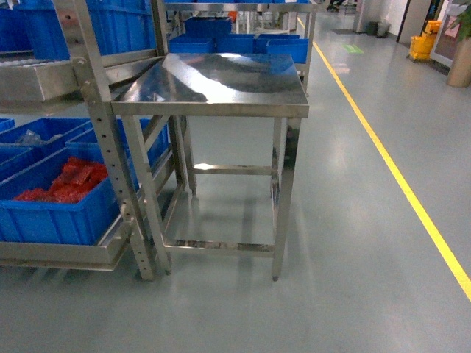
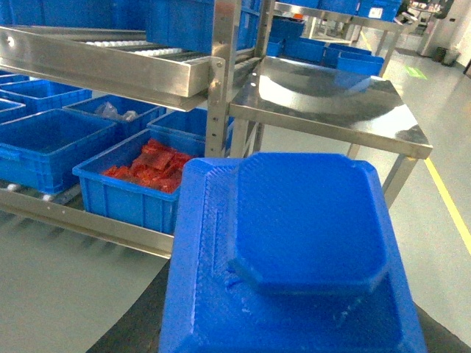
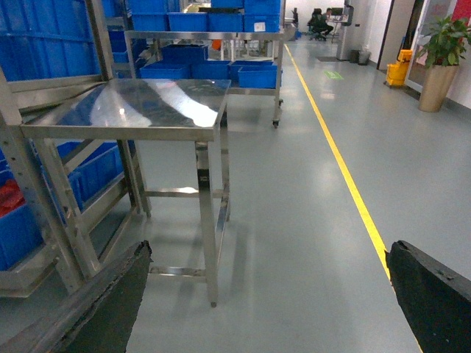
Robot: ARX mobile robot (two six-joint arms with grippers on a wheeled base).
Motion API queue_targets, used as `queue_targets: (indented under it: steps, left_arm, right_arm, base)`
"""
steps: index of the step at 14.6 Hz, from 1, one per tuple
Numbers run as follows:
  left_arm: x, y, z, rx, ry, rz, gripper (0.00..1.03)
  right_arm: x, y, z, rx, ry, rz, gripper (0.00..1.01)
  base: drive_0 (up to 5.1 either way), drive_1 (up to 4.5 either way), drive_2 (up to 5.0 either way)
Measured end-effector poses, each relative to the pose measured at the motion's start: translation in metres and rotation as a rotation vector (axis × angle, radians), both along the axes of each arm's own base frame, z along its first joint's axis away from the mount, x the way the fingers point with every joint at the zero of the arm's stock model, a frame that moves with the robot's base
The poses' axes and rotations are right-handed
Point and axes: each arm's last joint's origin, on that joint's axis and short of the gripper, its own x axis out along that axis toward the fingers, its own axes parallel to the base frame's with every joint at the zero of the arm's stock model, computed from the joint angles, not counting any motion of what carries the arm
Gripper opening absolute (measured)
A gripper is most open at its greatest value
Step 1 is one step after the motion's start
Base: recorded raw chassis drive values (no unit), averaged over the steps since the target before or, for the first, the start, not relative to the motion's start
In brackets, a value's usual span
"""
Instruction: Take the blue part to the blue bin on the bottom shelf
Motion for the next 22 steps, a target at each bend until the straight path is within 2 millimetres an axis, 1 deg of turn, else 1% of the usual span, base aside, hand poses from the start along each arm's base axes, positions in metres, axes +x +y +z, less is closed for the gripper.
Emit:
queue_targets:
  steps: [14,18,22]
  left_arm:
    - [0.0,0.0,0.0001,-0.001,-0.001,0.0,0.43]
    - [0.0001,-0.0001,0.0002,-0.002,-0.002,-0.001,0.43]
    - [0.0002,-0.0003,-0.0002,0.0,0.003,-0.005,0.43]
  right_arm:
    - [0.0,0.0,0.0004,0.0,-0.005,0.0,0.98]
    - [0.0,0.0,0.0002,0.0,-0.002,0.0,0.98]
    - [0.0,0.0,0.0001,0.0,-0.002,0.0,0.98]
  base:
    - [0.0,4.02,-4.0]
    - [0.0,0.0,0.0]
    - [-4.8,2.61,2.6]
